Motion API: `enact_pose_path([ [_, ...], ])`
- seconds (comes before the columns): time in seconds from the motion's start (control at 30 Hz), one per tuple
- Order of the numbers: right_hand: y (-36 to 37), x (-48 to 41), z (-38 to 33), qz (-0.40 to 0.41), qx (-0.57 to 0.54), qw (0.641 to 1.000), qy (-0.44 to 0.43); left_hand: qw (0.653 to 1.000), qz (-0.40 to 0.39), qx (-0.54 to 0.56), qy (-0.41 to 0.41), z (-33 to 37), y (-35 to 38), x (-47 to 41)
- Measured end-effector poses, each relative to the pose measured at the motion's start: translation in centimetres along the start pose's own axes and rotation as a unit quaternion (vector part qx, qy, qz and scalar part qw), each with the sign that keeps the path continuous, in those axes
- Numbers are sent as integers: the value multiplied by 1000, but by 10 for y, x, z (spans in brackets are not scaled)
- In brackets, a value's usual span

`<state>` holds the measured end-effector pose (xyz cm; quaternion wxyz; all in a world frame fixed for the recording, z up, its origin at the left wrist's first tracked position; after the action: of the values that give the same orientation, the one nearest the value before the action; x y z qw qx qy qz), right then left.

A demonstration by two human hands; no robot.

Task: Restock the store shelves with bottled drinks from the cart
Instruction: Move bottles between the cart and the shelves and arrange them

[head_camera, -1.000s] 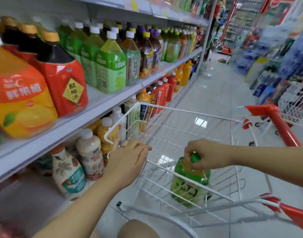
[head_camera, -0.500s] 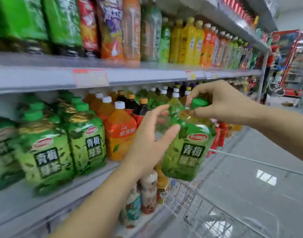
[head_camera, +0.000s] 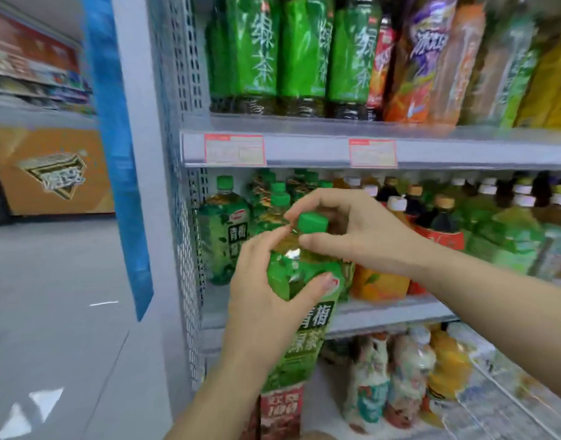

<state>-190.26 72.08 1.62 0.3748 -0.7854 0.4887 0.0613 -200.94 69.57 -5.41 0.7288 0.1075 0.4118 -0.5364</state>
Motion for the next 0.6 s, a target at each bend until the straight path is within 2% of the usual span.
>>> enact_pose_path([
  [0.13, 1, -12, 30, 14, 24, 999, 38, 992, 89, -89, -32, -21, -21, -1],
  [0.2, -2, -16, 49, 16, 174, 983, 58, 984, 116, -128, -49, -30, -27, -5],
  [0.27, 3, -20, 66, -15, 348, 935, 68, 977, 133, -158, -56, -35, -29, -10],
  [0.33, 11, -25, 77, -42, 444, 893, 61, 972, 145, -173, -66, -40, -29, -15],
  [0.4, 14, -26, 82, -36, 472, 880, 37, 970, 153, -175, -76, -45, -29, -21],
  [0.6, 11, -29, 83, 5, 469, 883, -32, 964, 188, -168, -83, -60, -35, -41],
])
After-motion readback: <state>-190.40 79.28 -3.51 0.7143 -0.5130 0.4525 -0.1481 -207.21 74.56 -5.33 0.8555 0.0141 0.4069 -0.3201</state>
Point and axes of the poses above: each hand's wrist, its own x-axis away from the middle knuckle, its own y-axis out of the palm, z = x × y, the point moved 8 cm from there along -x, towards the middle knuckle, and after that the axes turned 9 degrees about -x, right-handed, at the moved point
